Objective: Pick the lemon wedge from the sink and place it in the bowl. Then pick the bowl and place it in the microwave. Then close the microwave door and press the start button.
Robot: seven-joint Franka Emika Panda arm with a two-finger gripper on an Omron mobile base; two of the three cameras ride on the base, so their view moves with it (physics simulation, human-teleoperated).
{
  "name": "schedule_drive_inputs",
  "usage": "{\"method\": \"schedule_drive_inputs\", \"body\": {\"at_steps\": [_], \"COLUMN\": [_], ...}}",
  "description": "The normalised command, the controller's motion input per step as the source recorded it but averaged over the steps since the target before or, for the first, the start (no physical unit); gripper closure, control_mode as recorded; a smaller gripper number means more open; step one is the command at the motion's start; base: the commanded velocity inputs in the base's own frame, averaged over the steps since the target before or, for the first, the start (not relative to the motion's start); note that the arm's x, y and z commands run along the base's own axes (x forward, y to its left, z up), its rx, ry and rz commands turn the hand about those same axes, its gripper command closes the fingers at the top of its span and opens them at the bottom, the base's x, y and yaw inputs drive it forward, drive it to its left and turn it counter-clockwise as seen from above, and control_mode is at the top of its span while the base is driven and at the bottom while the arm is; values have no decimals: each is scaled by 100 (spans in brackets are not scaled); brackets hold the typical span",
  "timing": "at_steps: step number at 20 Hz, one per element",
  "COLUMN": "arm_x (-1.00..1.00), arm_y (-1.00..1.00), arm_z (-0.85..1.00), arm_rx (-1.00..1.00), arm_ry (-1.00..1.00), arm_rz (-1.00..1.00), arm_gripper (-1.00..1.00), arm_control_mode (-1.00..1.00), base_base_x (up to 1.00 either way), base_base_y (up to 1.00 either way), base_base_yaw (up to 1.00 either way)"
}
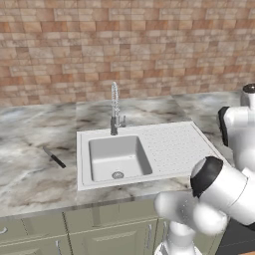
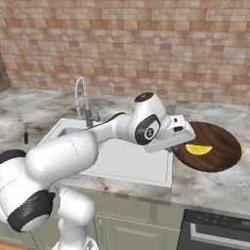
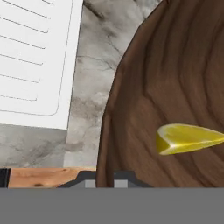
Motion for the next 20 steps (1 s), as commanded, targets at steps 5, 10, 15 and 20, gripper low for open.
{"method": "schedule_drive_inputs", "body": {"at_steps": [5, 10, 15, 20], "arm_x": [-35, -26, -25, -4], "arm_y": [92, 72, 58, 63], "arm_z": [100, 87, 53, 10], "arm_rx": [1, 5, 3, 0], "arm_ry": [11, 19, 9, 3], "arm_rz": [25, 28, 28, 29], "arm_gripper": [100, 100, 100, 100], "arm_control_mode": [-100, -100, -100, -100], "base_base_x": [0, 0, 0, 0], "base_base_y": [0, 0, 0, 0], "base_base_yaw": [0, 0, 0, 0]}}
